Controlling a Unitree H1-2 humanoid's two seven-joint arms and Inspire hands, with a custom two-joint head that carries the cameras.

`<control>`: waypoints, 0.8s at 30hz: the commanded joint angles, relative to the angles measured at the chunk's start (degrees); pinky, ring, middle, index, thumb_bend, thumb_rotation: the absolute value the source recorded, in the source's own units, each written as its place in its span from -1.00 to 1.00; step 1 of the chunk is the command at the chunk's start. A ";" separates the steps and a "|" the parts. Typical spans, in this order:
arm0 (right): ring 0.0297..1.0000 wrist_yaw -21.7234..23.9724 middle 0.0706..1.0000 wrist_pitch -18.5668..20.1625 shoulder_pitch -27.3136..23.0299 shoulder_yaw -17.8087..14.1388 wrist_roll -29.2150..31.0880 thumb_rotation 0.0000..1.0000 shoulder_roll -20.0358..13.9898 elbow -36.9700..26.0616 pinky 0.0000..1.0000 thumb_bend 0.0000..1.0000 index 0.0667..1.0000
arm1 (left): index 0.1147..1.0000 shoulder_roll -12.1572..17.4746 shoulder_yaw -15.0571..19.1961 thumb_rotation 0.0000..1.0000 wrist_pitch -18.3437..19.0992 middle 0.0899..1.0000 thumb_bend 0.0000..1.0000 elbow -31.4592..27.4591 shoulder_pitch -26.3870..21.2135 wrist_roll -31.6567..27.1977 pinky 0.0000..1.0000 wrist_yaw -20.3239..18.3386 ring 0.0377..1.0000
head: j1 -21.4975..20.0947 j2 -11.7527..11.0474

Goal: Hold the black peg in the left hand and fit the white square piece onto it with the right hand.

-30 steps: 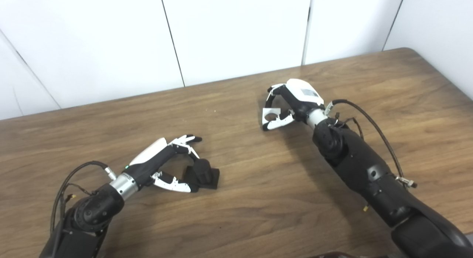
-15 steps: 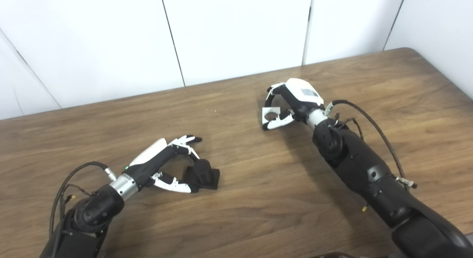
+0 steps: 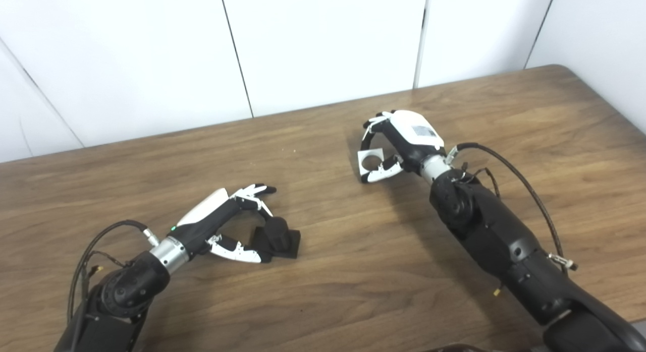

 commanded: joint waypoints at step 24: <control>0.84 5.83 0.63 -2.03 -0.40 -1.39 0.24 -0.71 0.33 -15.25 0.98 0.02 -0.11 | -0.15 -0.24 -2.15 -0.83 4.47 0.90 0.02 -0.43 0.04 2.70 1.00 -2.00 1.00 | 10.74 0.96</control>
